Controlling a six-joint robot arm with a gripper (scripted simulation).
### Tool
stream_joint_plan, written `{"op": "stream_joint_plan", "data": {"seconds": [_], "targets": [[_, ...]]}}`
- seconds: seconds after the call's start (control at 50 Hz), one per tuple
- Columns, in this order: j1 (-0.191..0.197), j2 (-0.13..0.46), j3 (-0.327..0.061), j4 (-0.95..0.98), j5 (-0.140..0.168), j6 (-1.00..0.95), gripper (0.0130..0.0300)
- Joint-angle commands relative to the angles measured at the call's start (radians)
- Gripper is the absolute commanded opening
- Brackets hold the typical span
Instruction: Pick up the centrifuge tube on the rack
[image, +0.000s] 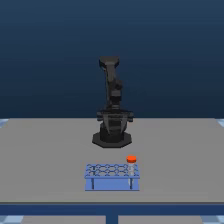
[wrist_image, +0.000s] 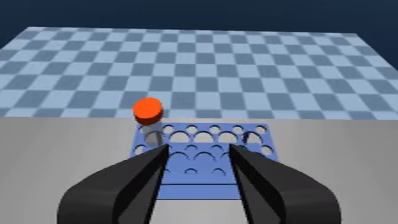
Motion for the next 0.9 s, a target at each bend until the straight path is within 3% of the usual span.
{"op": "stream_joint_plan", "data": {"seconds": [0.02, 0.6, 0.9], "targets": [[0.017, 0.020, -0.011, 0.013, -0.019, -0.012, 0.0300], [0.080, 0.168, -0.098, 0.017, -0.072, 0.027, 0.0300], [0.116, 0.279, -0.177, 0.092, -0.092, -0.019, 0.0300]]}}
